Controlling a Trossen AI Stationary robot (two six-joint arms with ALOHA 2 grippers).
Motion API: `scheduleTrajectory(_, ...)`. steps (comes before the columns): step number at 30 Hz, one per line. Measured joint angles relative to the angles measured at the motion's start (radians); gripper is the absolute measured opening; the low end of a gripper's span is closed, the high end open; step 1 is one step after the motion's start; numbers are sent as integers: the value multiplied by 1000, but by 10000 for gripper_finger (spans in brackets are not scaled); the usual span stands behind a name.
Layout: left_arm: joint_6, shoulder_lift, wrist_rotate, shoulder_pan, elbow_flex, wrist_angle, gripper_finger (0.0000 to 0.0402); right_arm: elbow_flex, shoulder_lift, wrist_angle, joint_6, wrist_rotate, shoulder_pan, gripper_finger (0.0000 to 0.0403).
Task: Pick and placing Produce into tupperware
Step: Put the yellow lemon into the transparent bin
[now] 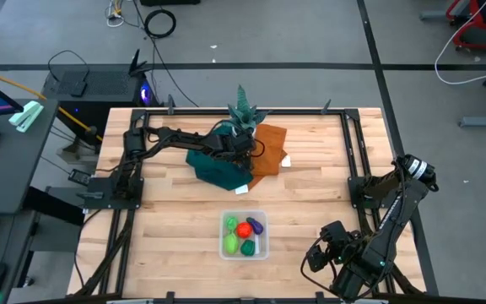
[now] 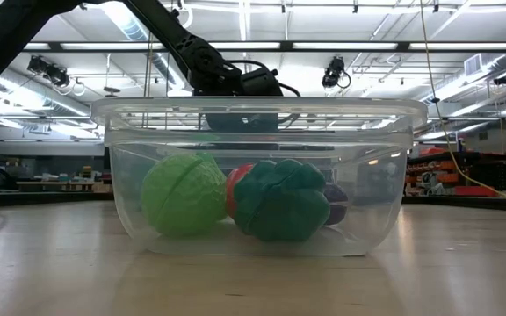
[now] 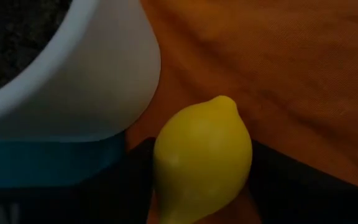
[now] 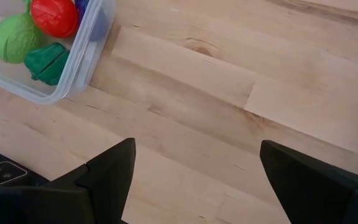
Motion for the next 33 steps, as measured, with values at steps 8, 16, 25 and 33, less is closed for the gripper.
scheduleTrajectory(8,1,-2,-30,-22,0,-3,223,0,0,0,-1,0,0,309)
scheduleTrajectory(16,14,-2,-49,-44,19,-13,215,0,0,1,-8,0,0,309)
scheduleTrajectory(25,26,2,-66,-75,68,-73,218,0,0,7,-9,5,0,309)
scheduleTrajectory(33,40,2,-81,-103,126,-77,216,0,0,7,-9,8,0,309)
